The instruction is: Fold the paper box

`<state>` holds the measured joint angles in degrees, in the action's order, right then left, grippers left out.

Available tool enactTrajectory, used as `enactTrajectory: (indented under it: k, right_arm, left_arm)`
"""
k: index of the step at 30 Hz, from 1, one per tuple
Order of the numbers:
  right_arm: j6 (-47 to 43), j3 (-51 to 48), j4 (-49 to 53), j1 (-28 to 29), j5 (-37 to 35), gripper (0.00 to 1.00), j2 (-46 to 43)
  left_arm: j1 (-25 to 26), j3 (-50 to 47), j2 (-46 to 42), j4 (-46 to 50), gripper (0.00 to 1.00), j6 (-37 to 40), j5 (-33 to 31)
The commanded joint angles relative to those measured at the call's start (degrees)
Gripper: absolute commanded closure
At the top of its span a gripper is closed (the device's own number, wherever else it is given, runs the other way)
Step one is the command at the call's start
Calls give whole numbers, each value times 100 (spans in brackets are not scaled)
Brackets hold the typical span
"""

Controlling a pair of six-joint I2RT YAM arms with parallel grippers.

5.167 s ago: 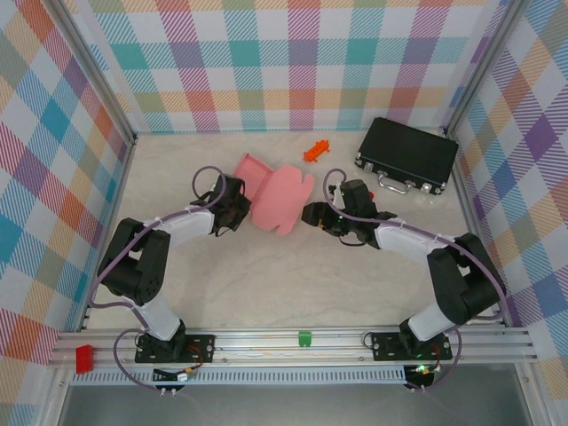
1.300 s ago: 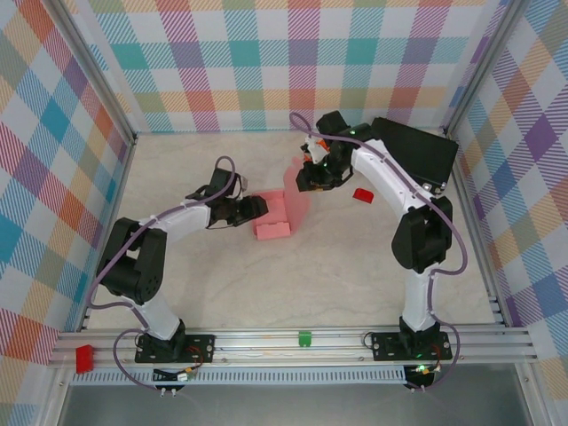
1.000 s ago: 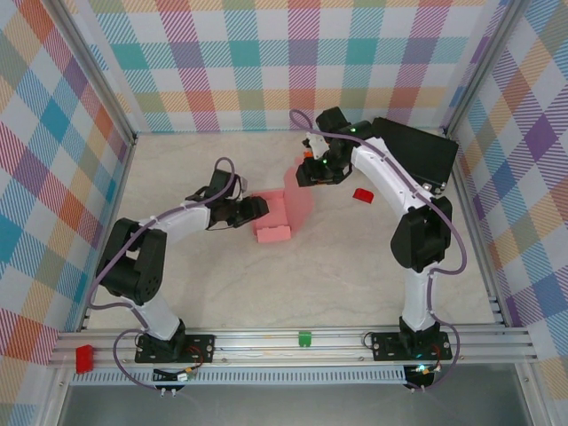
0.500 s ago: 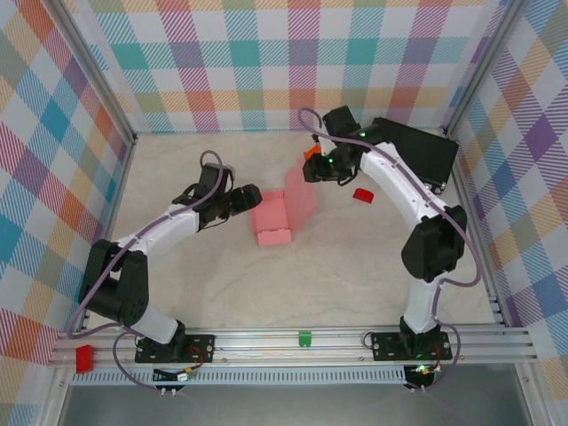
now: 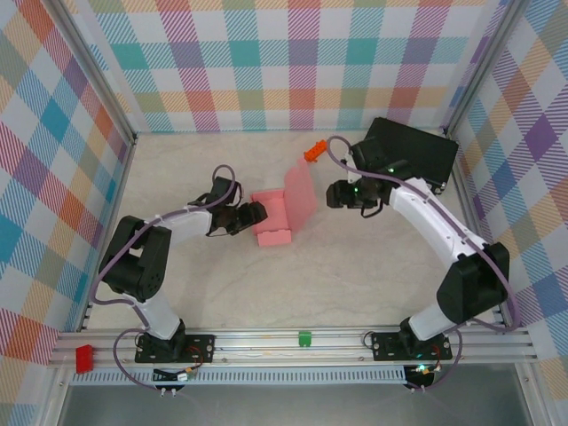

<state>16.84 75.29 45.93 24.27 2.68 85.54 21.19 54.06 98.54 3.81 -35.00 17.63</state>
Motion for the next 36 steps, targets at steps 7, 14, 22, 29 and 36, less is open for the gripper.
enactTrajectory:
  k: [7, 14, 22, 29, 36]
  right_arm:
    - [541, -1310, -1312, -25, 762, 41, -648]
    - [1069, -2071, -1871, -14, 638, 40, -947]
    - [1925, -2924, -2742, -19, 776, 39, -1194]
    - [2617, -3557, -3709, -19, 1103, 39, -1119]
    - [3071, -4092, -4901, -19, 1406, 41, -919]
  left_arm:
    - [526, -343, -64, -1208, 36, -1001, 514]
    - [881, -329, 232, -1850, 37, -1360, 793]
    - [879, 66, -162, -736, 31, -497, 363]
    - [618, 697, -915, 1260, 20, 880, -928]
    - [-166, 1482, -233, 1263, 19, 2225, -406]
